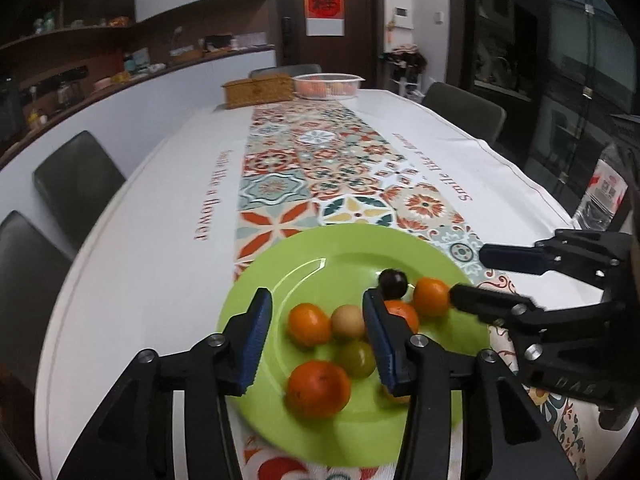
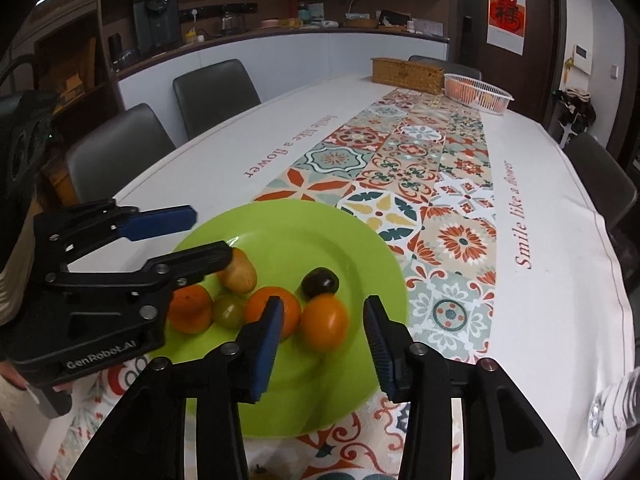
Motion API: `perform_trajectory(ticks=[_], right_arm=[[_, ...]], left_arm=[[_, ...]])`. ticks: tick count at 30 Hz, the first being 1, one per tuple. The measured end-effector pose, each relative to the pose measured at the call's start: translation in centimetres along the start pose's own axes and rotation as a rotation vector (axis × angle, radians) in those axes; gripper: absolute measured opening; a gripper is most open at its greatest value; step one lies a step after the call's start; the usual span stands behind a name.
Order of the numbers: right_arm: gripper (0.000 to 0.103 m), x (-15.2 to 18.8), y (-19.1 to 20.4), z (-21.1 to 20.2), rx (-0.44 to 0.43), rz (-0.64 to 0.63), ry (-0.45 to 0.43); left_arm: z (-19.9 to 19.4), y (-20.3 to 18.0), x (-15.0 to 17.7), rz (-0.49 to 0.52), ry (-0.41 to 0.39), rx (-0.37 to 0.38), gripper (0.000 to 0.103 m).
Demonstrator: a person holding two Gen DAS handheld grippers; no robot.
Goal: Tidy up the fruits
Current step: 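Withdraw both tools from the plate toward the dark plum and green fruit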
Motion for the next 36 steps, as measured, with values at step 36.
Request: perform_trajectory(ticks=[36], right_arm=[[0.050,5.5,0.5,-14.1,-0.007,-0.034,-0.155]], left_arm=[[-13.3,-8.0,5.2,-0.005,-0.119,-0.086,0.079]])
Point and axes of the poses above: each gripper's, at about its wrist camera, not at the fingertips, and z roughly the way its jaws point, y to its left, x to its underside, the point moved 8 cm from there along z, roughly the way its jaws point, and after that the axes turned 3 degrees about x, right-handed, at the moved point
